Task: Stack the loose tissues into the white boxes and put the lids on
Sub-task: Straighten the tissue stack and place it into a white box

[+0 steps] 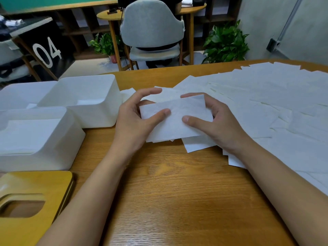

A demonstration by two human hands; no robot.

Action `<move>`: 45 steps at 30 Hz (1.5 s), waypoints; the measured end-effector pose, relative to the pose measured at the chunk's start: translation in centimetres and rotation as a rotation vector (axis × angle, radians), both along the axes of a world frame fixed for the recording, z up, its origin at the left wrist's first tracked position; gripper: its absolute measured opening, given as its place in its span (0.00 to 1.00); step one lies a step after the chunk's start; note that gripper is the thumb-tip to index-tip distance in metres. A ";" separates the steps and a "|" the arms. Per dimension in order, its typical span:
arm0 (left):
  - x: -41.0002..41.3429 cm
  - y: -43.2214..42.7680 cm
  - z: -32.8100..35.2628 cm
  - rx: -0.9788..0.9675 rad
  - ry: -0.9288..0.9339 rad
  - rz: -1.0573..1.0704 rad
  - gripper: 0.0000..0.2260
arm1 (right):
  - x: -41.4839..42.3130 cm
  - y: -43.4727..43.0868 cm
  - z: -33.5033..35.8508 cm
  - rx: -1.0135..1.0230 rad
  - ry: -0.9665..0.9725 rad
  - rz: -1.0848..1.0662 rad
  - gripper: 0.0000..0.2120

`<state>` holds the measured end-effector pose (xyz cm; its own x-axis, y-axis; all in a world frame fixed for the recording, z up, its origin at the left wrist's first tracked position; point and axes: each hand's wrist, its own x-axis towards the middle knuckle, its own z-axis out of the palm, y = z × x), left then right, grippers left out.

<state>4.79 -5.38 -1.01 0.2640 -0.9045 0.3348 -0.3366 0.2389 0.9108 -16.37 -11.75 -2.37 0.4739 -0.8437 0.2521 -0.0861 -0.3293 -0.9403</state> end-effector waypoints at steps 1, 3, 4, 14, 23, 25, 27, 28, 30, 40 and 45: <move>0.0 0.0 0.0 0.003 0.002 0.005 0.20 | 0.1 0.1 0.0 -0.018 0.012 0.004 0.20; 0.1 -0.1 -0.1 0.011 0.012 0.007 0.19 | 0.2 0.1 -0.2 -0.044 0.036 -0.008 0.25; 0.1 -0.1 -0.2 0.015 0.015 0.005 0.19 | 0.2 0.1 -0.2 -0.053 0.049 -0.014 0.27; -0.4 -0.2 -0.7 0.051 0.029 -0.031 0.20 | 0.1 0.1 -0.2 -0.099 0.087 -0.027 0.32; -0.6 -0.6 -1.0 0.068 -0.013 0.063 0.23 | 0.1 0.2 0.1 -0.104 -0.020 -0.091 0.28; -0.6 -0.5 -0.8 0.160 0.110 -0.008 0.24 | 0.0 0.1 0.4 -0.091 -0.084 -0.110 0.27; -0.8 -0.4 -0.6 0.219 0.225 -0.095 0.24 | -0.3 -0.2 0.5 -0.085 -0.089 -0.105 0.26; -0.9 -0.3 -0.6 0.203 0.226 -0.100 0.24 | -0.5 -0.3 0.7 -0.069 -0.079 -0.085 0.25; -1.1 -0.3 -0.6 0.152 0.168 -0.047 0.24 | -0.9 -0.4 0.9 -0.011 -0.059 -0.023 0.22; 0.9 -0.9 -2.4 0.055 -0.478 -0.033 0.18 | -1.4 -2.0 -0.5 -0.053 0.060 -0.226 0.18; 1.3 -1.2 -3.2 0.092 -0.637 -0.117 0.11 | -1.4 -2.2 -0.8 -0.033 0.060 -0.278 0.19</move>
